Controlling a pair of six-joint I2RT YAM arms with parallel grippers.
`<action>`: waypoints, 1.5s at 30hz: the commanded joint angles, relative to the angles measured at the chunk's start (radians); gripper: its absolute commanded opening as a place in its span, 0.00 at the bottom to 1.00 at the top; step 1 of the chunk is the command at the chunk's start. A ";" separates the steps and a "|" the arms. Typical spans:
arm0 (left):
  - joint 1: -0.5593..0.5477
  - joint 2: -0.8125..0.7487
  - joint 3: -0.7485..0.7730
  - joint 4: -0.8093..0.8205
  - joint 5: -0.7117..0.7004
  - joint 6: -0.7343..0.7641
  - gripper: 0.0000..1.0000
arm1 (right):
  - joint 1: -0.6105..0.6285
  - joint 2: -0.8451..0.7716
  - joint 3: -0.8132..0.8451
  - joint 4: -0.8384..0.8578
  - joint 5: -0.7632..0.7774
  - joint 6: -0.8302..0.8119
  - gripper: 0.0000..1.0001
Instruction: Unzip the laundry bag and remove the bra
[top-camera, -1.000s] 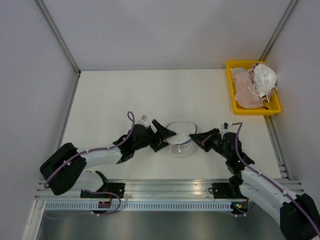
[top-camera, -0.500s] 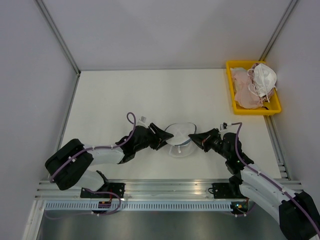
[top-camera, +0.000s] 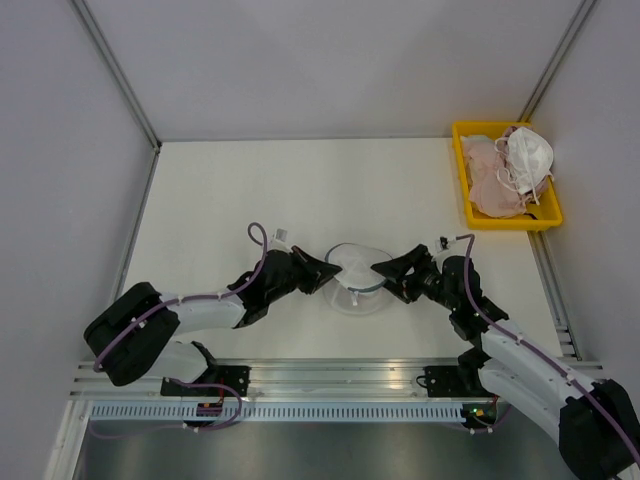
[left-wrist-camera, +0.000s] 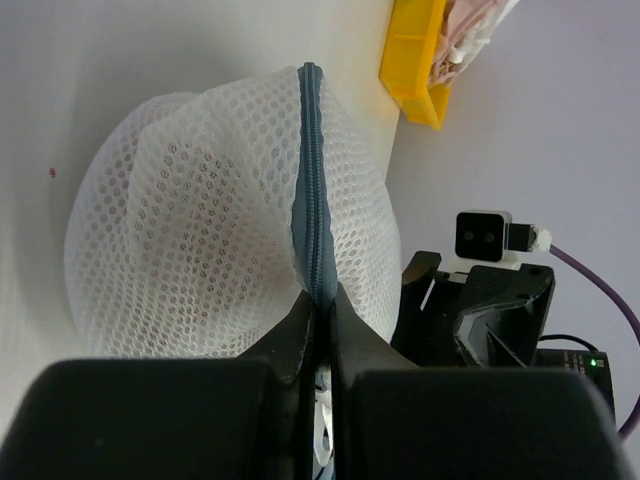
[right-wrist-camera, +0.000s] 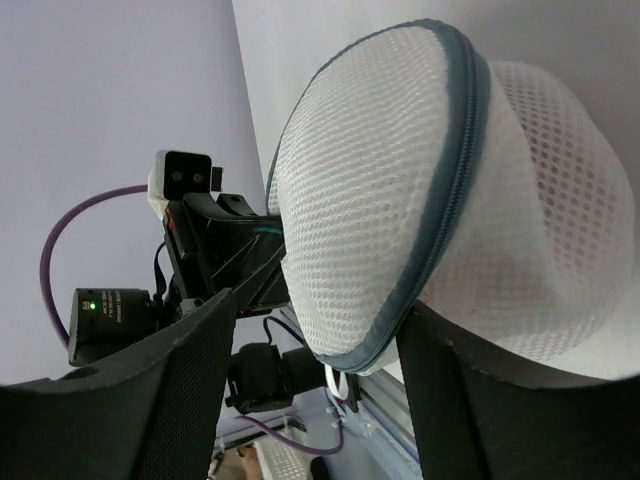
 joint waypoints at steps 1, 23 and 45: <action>-0.009 -0.072 0.011 0.009 0.007 0.019 0.02 | 0.004 -0.033 0.129 -0.172 -0.010 -0.191 0.71; -0.024 -0.131 0.035 -0.152 -0.134 -0.107 0.02 | 0.032 -0.148 0.212 -0.429 0.100 -0.581 0.39; -0.035 -0.020 0.113 -0.094 -0.132 -0.190 0.02 | 0.406 0.039 0.256 -0.345 0.457 -0.618 0.39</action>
